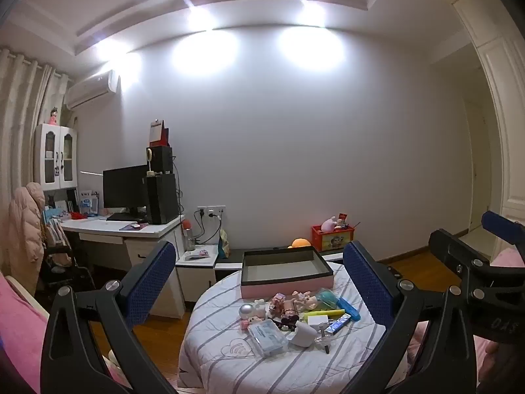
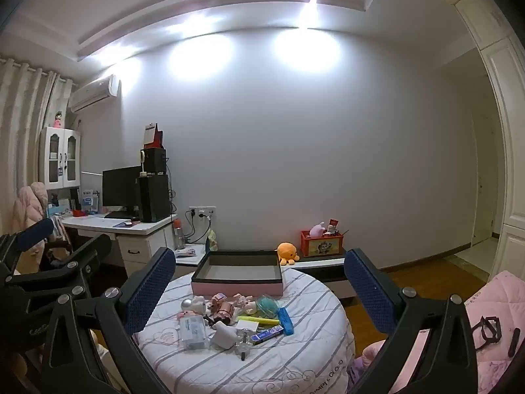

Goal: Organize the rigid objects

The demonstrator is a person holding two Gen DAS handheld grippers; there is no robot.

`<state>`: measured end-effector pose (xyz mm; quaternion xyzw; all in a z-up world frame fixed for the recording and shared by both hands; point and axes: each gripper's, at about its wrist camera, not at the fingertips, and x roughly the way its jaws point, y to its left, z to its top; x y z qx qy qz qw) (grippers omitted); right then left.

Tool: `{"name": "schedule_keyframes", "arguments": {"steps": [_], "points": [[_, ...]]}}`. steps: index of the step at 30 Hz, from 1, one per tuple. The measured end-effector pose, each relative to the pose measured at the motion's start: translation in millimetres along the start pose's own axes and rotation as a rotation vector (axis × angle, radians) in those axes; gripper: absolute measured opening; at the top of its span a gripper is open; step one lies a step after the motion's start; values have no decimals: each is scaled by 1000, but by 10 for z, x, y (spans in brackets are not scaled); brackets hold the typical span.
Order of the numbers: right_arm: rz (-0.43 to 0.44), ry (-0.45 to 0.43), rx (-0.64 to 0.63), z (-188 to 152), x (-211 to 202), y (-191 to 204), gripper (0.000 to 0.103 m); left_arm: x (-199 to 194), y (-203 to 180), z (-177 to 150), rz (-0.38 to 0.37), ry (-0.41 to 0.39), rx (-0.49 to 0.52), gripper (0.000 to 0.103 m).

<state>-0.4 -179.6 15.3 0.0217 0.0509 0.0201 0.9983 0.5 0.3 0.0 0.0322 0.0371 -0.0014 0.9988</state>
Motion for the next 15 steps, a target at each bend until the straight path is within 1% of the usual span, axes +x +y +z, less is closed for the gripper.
{"name": "schedule_keyframes", "arguments": {"steps": [2,4,7,11,13,14,15], "points": [[-1,-15,-10,-4,-3,1,103,10,-9,2,2,3,4,103],[-3,-12,-9,-8,-3,-1,103,11,0,2,0,-2,-9,103],[-5,-8,-8,-14,-10,-5,103,3,3,-13,11,-5,-3,103],[13,-1,-10,34,-14,22,103,18,50,-97,14,-13,-7,103],[18,-3,-12,33,-33,2,103,23,62,-87,17,-9,-10,103],[23,1,-17,-23,25,-1,103,24,71,-91,18,-11,-8,103],[23,1,-19,-19,21,-4,103,22,-7,-52,23,-14,-6,103]]}}
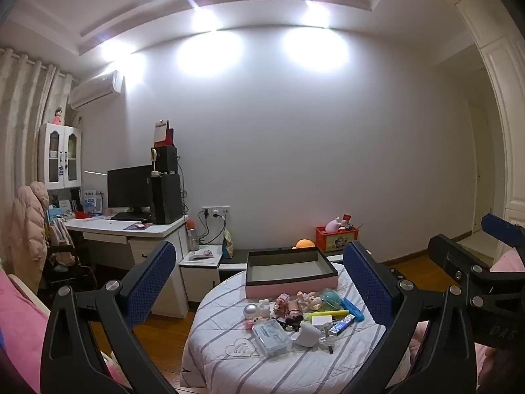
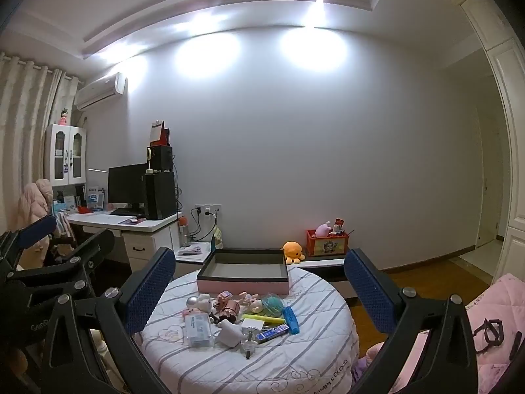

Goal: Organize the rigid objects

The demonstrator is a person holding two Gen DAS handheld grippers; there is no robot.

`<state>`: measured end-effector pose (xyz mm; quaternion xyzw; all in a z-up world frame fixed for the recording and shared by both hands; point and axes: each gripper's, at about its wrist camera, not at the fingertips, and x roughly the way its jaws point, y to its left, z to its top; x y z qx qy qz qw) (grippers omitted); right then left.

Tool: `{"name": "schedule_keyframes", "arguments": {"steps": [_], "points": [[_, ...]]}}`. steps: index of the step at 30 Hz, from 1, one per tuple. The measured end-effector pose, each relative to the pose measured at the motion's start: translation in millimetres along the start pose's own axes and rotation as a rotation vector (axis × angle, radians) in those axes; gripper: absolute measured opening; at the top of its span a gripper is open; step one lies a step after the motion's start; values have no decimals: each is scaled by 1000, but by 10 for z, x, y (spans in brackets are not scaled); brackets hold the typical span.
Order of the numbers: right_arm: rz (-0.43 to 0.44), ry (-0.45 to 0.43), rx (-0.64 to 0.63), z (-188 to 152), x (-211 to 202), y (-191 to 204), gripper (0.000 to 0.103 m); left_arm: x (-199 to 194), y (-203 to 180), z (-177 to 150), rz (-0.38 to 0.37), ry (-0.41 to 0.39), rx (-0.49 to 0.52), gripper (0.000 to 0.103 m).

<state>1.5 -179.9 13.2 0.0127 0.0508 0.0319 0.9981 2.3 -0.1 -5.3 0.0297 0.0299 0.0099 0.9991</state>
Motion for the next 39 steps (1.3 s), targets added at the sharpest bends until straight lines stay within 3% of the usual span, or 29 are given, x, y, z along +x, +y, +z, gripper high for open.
{"name": "schedule_keyframes", "arguments": {"steps": [39], "points": [[3,-10,-3,-9,19,18,103,-71,0,61,10,-23,11,103]]}}
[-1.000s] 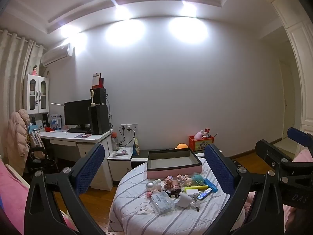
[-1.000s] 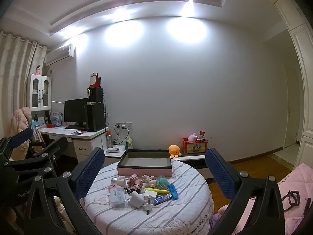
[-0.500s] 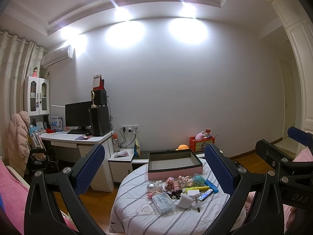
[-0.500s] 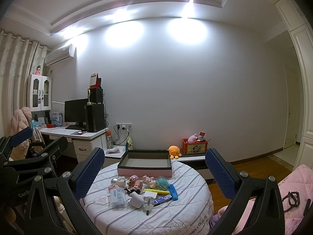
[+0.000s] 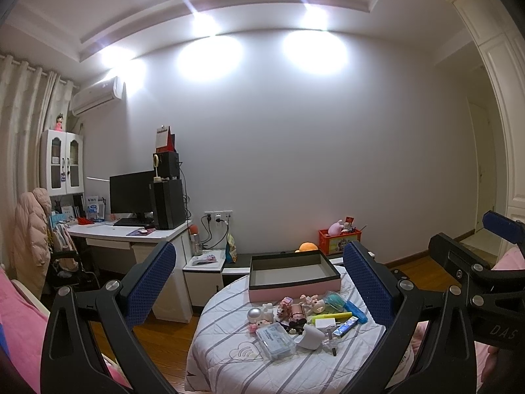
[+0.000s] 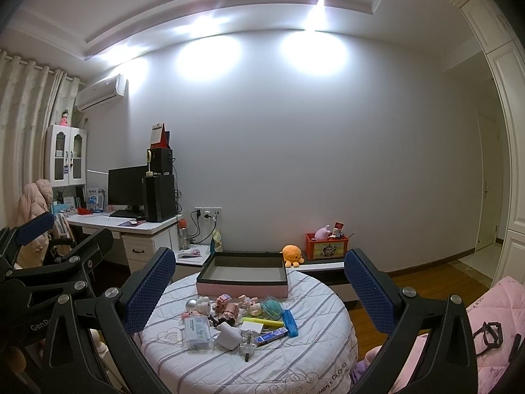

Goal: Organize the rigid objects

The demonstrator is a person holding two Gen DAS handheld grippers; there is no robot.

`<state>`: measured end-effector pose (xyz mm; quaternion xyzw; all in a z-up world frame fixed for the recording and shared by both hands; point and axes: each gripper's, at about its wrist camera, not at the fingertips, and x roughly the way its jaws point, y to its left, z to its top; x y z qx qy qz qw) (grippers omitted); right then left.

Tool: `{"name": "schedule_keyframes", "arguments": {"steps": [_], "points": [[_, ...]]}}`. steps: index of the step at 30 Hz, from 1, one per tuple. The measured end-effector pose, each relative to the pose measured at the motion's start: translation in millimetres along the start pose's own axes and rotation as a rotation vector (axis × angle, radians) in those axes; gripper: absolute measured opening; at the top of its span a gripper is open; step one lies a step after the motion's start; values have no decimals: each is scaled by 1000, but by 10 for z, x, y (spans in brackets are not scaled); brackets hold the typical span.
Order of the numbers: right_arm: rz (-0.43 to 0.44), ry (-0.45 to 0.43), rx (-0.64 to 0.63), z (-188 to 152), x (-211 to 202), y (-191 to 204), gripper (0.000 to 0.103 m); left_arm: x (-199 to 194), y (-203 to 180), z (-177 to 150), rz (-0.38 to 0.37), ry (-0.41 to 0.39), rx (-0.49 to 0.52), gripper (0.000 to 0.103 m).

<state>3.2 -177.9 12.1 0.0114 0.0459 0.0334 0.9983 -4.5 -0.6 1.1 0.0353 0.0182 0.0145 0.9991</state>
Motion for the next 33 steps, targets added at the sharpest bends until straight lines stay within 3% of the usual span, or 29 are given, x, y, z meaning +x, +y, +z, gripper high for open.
{"name": "schedule_keyframes", "arguments": {"steps": [33], "points": [[1,-4,-3,-5,10,-23,103,-2,7,-17,3,-3,1,103]]}}
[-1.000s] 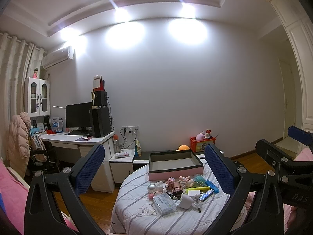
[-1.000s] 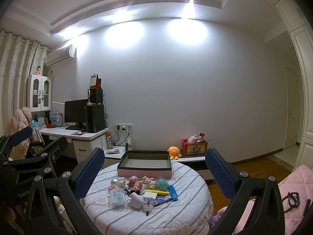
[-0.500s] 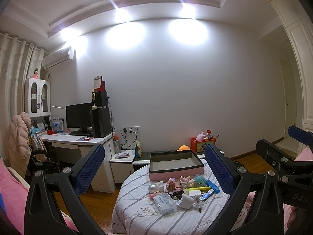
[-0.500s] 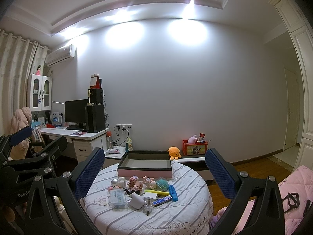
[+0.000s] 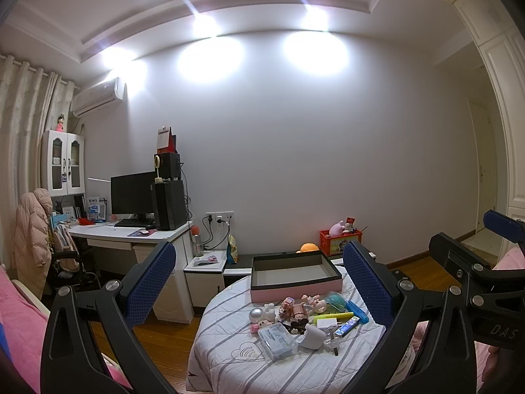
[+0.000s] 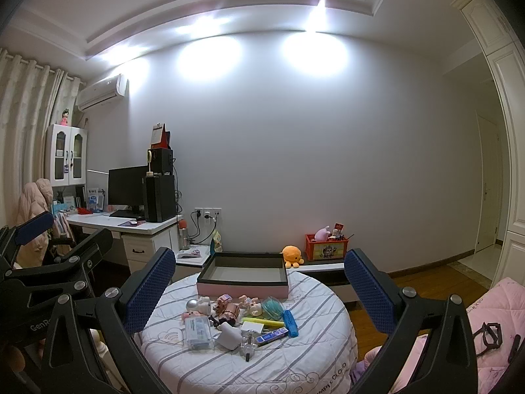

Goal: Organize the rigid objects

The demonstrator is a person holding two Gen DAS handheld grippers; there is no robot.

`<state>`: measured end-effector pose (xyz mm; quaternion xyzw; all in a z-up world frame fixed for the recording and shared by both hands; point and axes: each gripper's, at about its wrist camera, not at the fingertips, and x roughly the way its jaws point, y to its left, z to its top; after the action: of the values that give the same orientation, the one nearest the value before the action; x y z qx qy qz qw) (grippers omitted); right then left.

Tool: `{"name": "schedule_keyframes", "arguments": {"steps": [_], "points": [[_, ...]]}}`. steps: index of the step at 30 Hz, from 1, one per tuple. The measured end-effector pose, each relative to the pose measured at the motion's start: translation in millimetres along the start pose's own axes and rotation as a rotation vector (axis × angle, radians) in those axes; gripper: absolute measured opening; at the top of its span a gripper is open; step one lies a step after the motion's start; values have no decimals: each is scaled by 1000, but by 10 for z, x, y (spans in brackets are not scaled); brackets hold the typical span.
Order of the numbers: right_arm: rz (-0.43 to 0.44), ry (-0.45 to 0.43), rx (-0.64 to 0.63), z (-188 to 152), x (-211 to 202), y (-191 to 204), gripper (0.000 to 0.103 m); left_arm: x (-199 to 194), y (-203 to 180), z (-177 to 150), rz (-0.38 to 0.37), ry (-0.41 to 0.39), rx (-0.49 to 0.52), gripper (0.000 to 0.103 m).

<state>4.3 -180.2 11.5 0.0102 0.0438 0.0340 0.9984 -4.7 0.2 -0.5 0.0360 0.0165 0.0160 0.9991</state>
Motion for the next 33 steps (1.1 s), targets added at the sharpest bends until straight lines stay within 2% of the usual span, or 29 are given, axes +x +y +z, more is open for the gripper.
{"name": "schedule_keyframes", "arguments": {"steps": [33], "points": [[-1,4,-6,2,10,0,103,-16,17,-20,0,3,2,103]]}}
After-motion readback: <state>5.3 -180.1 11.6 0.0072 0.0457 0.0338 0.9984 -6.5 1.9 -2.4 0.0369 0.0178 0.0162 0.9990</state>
